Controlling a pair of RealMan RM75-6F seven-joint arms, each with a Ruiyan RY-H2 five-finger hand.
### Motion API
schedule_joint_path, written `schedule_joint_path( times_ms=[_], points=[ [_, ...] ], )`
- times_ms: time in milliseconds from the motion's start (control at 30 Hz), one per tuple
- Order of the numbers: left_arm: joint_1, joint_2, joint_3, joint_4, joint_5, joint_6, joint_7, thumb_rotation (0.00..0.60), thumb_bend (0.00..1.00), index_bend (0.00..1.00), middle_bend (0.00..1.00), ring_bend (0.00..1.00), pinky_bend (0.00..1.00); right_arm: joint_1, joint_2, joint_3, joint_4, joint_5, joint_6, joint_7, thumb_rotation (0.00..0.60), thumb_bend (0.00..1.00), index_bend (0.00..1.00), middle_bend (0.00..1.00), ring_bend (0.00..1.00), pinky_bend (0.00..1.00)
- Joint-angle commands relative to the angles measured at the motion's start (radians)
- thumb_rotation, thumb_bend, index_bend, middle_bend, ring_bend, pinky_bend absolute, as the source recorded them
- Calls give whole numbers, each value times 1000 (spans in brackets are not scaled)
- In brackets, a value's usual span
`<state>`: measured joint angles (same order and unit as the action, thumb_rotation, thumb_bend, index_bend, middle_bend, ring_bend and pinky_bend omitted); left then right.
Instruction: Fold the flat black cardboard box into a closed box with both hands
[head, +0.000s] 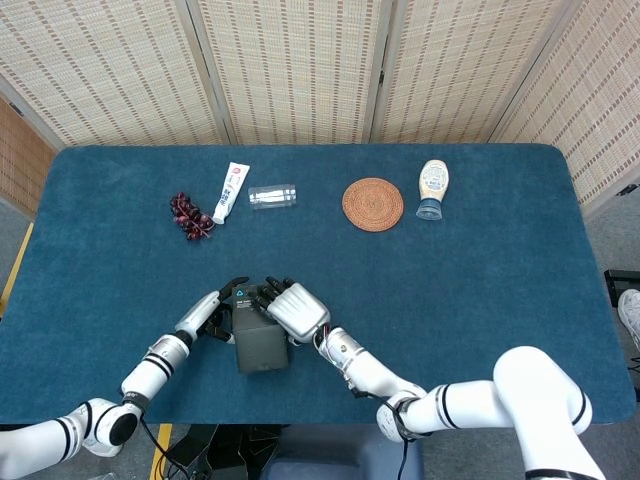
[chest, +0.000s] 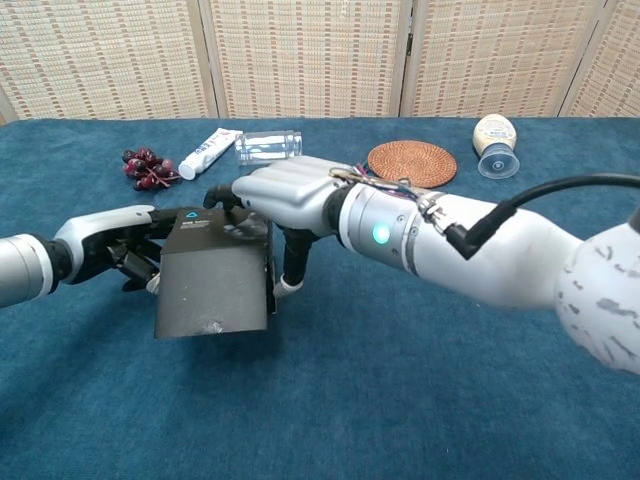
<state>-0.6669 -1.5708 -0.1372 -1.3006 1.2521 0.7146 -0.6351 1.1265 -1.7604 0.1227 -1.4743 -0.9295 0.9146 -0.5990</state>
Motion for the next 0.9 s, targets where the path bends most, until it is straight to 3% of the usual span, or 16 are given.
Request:
schedule_joint_path(
  times_ms=[33,333,900],
  points=[
    [-2,-1,-4,4,-6,-14,-6,600,162,72,202,624,836,-7,40,26,-48,28,-33,28,600,0,90,173,122,230],
    [-14,17,4,-14,11,-58,0,600,163,42,171,597,836,23,103,53,-132,149,-109,31,600,0,90,201,122,230],
    [-4,15,-13,-27,0,-46,9,600,163,38,164,592,836,56,-27,33,-79,164,94,-153,600,0,90,285,122,230]
  ],
)
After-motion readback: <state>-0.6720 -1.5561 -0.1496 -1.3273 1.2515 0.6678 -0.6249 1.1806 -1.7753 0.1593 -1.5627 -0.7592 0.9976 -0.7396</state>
